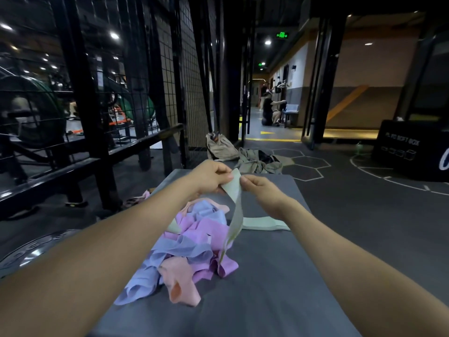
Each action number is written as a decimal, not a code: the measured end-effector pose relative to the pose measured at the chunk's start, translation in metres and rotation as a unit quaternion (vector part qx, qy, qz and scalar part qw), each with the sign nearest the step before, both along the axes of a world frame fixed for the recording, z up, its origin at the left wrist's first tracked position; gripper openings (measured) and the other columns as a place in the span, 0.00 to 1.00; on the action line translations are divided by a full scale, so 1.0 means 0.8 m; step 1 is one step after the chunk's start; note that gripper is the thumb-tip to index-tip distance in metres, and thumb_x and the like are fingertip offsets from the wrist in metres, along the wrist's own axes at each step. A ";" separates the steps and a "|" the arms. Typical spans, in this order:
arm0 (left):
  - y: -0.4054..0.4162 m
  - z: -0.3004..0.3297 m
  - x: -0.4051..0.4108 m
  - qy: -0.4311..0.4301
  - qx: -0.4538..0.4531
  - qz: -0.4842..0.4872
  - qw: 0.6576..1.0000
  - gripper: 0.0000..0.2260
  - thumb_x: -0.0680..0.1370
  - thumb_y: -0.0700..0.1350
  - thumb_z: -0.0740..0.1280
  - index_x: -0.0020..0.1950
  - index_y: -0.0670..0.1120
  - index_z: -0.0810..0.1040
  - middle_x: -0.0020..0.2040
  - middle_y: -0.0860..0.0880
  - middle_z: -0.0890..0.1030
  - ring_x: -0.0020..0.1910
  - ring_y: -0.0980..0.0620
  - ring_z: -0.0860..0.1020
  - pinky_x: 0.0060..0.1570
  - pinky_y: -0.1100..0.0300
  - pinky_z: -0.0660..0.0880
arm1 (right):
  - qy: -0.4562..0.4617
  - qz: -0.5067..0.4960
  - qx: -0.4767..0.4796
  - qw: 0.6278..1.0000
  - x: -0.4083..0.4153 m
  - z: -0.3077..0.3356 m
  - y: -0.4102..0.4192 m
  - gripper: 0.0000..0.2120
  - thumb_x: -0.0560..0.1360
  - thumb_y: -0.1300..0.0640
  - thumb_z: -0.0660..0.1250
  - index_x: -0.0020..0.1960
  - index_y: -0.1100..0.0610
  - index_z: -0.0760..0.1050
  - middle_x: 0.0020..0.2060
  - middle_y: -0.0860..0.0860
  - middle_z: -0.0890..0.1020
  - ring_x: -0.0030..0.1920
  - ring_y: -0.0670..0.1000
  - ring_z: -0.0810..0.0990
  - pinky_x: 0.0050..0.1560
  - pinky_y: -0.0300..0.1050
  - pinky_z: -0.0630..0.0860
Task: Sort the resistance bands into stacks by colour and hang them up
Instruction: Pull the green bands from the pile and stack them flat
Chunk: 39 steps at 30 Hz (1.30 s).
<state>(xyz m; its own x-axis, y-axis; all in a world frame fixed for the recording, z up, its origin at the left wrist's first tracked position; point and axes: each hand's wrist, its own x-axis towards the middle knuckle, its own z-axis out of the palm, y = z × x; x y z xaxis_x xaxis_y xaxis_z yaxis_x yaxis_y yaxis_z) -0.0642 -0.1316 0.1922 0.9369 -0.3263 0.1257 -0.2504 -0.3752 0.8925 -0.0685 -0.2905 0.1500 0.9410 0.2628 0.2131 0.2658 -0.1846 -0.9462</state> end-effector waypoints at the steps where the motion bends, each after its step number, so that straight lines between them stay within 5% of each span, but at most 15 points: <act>1: 0.003 0.000 0.002 -0.008 0.007 0.011 1.000 0.09 0.79 0.35 0.61 0.41 0.44 0.76 0.37 0.46 0.75 0.41 0.49 0.74 0.50 0.50 0.76 | 0.005 0.000 -0.009 1.000 0.002 -0.005 0.002 0.11 0.81 0.58 0.57 0.54 0.61 0.76 0.45 0.55 0.77 0.45 0.49 0.73 0.42 0.35 0.71; 6: 0.023 -0.018 0.020 -0.026 -0.037 0.139 0.989 0.07 0.79 0.35 0.61 0.52 0.37 0.78 0.41 0.43 0.76 0.46 0.47 0.74 0.55 0.47 0.75 | 0.036 -0.008 -0.085 0.996 0.000 -0.024 -0.005 0.09 0.75 0.58 0.68 0.38 0.57 0.73 0.34 0.50 0.75 0.36 0.48 0.70 0.37 0.40 0.66; 13: 0.053 -0.049 0.050 0.006 -0.173 0.298 0.939 0.14 0.79 0.38 0.59 0.34 0.46 0.74 0.45 0.40 0.77 0.45 0.45 0.76 0.52 0.46 0.77 | 0.091 -0.036 -0.322 0.941 -0.024 -0.059 -0.051 0.09 0.67 0.61 0.75 0.45 0.57 0.78 0.34 0.48 0.78 0.34 0.47 0.75 0.33 0.38 0.72; 17: 0.044 -0.069 0.057 0.042 -0.198 0.315 0.927 0.10 0.80 0.39 0.58 0.41 0.43 0.76 0.42 0.41 0.77 0.45 0.44 0.78 0.54 0.45 0.76 | 0.084 -0.063 -0.329 0.939 -0.022 -0.075 -0.077 0.08 0.68 0.64 0.72 0.46 0.63 0.78 0.37 0.52 0.76 0.38 0.50 0.73 0.37 0.40 0.70; 21: 0.039 -0.091 0.063 0.074 -0.207 0.337 0.916 0.11 0.79 0.39 0.58 0.59 0.40 0.75 0.34 0.45 0.73 0.40 0.44 0.74 0.42 0.52 0.73 | 0.094 -0.094 -0.314 0.940 -0.017 -0.090 -0.104 0.06 0.70 0.65 0.67 0.46 0.66 0.75 0.37 0.54 0.74 0.39 0.51 0.71 0.39 0.43 0.70; 25: 0.040 -0.113 0.072 0.075 -0.204 0.358 0.908 0.07 0.78 0.38 0.59 0.49 0.44 0.76 0.35 0.44 0.75 0.41 0.43 0.76 0.51 0.44 0.77 | 0.132 -0.156 -0.149 0.968 -0.009 -0.111 -0.128 0.06 0.74 0.66 0.66 0.39 0.60 0.73 0.36 0.53 0.74 0.39 0.51 0.73 0.36 0.41 0.76; 28: 0.037 -0.134 0.085 0.072 -0.192 0.368 0.907 0.08 0.78 0.40 0.60 0.39 0.47 0.74 0.47 0.41 0.80 0.40 0.44 0.77 0.50 0.46 0.79 | 0.135 -0.235 -0.075 0.960 0.004 -0.128 -0.141 0.06 0.75 0.63 0.67 0.44 0.65 0.73 0.39 0.56 0.74 0.40 0.51 0.73 0.32 0.37 0.78; 32: 0.013 -0.147 0.095 0.083 -0.185 0.357 0.912 0.06 0.79 0.40 0.59 0.51 0.44 0.75 0.53 0.40 0.78 0.35 0.47 0.75 0.43 0.52 0.78 | 0.128 -0.321 -0.033 0.938 0.030 -0.145 -0.159 0.12 0.75 0.60 0.68 0.34 0.59 0.71 0.35 0.55 0.73 0.34 0.50 0.72 0.38 0.45 0.79; 35: -0.012 -0.157 0.112 0.108 -0.137 0.348 0.921 0.14 0.81 0.39 0.55 0.65 0.37 0.71 0.60 0.38 0.76 0.48 0.43 0.77 0.42 0.57 0.76 | 0.119 -0.370 -0.052 0.920 0.056 -0.153 -0.177 0.13 0.74 0.58 0.70 0.33 0.61 0.71 0.35 0.56 0.74 0.31 0.50 0.72 0.37 0.47 0.79; 37: -0.026 -0.169 0.130 0.115 -0.100 0.343 0.927 0.16 0.81 0.39 0.57 0.67 0.37 0.70 0.64 0.39 0.75 0.55 0.43 0.77 0.42 0.58 0.75 | 0.116 -0.402 -0.068 0.906 0.075 -0.157 -0.192 0.10 0.73 0.57 0.71 0.40 0.63 0.75 0.38 0.56 0.76 0.33 0.52 0.75 0.34 0.44 0.81; 39: -0.044 -0.175 0.151 0.121 -0.046 0.336 0.933 0.14 0.79 0.38 0.60 0.65 0.38 0.72 0.63 0.40 0.76 0.58 0.44 0.76 0.50 0.56 0.75 | 0.105 -0.433 -0.090 0.891 0.096 -0.161 -0.208 0.10 0.74 0.56 0.70 0.47 0.63 0.78 0.41 0.58 0.79 0.39 0.57 0.79 0.41 0.52 0.81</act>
<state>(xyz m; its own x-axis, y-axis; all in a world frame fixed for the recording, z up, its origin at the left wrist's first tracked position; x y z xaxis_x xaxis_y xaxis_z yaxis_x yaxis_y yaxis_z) 0.0567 -0.1665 0.0522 0.9306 0.3464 -0.1180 0.2269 -0.2930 0.9288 0.0080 -0.4569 0.0211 0.8220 -0.5684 0.0363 -0.2286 -0.3876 -0.8930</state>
